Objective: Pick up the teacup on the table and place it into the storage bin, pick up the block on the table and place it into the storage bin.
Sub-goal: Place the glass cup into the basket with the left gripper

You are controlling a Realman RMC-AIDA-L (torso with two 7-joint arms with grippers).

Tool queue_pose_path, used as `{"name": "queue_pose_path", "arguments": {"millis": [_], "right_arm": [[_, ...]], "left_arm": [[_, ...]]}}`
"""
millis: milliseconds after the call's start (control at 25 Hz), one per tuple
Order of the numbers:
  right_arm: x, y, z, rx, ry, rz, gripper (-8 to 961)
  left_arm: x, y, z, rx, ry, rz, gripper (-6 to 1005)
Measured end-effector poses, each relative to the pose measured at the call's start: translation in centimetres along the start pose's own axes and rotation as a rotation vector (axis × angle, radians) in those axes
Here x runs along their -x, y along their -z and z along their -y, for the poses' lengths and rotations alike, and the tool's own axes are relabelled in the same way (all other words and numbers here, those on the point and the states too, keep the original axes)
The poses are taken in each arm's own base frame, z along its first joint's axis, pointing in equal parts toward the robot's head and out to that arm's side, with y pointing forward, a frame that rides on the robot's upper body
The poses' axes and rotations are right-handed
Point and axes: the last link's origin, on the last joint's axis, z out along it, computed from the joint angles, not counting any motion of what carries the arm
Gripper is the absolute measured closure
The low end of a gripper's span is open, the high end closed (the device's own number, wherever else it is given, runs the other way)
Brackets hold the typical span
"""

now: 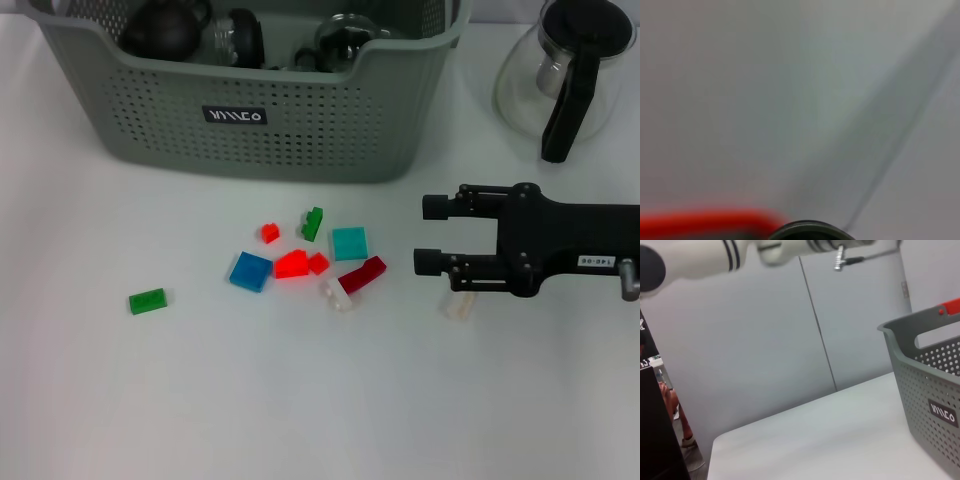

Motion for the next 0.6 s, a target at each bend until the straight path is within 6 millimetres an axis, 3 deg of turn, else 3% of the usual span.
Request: {"name": "queue_pose_path", "arguments": {"millis": [120,360,600], "right_arm": [[0.1,-0.1,0.0,0.001,0.002,0.001,210],[0.2,-0.3,0.1,0.003,0.006,0.001,210],[0.2,-0.4,0.2,-0.003,0.005,0.000,212]], "left_arm": [[-0.6,-1.6,1.4,-0.175,-0.003,0.185,922],[-0.4,-2.9,2.2,-0.347,-0.059,0.367,912],[1.8,-4.4,3.5,-0.463,-0.104,0.458,902]]}}
